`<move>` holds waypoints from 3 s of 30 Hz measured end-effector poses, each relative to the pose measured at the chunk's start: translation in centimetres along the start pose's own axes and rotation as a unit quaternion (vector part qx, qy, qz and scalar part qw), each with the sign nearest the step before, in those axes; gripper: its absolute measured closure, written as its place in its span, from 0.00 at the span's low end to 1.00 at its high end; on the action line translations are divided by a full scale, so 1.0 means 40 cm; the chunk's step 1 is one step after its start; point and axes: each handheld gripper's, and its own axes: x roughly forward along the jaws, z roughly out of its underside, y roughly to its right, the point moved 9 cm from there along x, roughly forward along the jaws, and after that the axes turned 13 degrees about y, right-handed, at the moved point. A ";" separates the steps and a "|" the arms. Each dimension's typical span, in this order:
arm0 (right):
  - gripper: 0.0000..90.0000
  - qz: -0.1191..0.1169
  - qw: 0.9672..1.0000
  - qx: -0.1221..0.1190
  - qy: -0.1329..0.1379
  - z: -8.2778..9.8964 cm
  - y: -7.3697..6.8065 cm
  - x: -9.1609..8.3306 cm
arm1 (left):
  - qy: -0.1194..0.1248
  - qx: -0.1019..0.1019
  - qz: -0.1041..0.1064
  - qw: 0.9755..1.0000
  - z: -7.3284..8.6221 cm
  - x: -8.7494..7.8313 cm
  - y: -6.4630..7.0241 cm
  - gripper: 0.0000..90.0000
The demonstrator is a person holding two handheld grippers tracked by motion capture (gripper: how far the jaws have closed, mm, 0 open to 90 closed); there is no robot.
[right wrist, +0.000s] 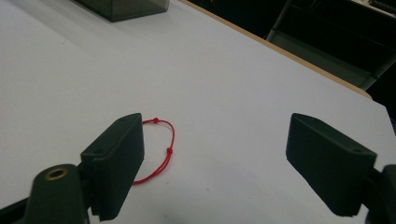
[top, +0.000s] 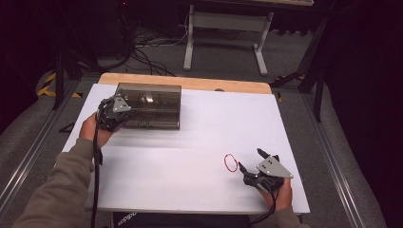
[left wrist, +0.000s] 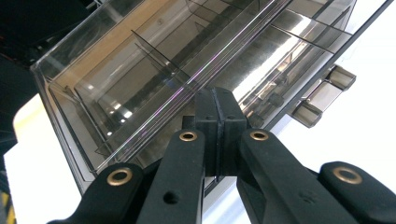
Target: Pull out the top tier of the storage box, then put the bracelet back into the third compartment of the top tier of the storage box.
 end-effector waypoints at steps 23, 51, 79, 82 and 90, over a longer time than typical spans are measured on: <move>0.24 -0.007 1.000 -0.016 0.010 -0.012 -0.016 -0.002 | -0.039 -0.009 0.014 0.999 0.021 0.015 -0.002 0.97; 0.24 -0.011 1.000 -0.015 0.002 -0.006 -0.017 -0.003 | -0.019 -0.039 0.034 0.998 0.031 0.001 0.014 1.00; 0.25 -0.010 1.000 -0.010 0.004 -0.009 -0.010 0.004 | -0.018 -0.035 0.046 0.998 0.035 -0.007 0.017 1.00; 0.25 -0.014 1.000 -0.013 0.002 -0.009 -0.015 0.007 | -0.015 -0.041 0.049 0.998 0.038 -0.010 0.017 1.00; 0.25 -0.008 1.000 -0.012 0.010 -0.015 -0.011 -0.006 | -0.023 -0.035 0.045 0.998 0.044 -0.018 0.013 1.00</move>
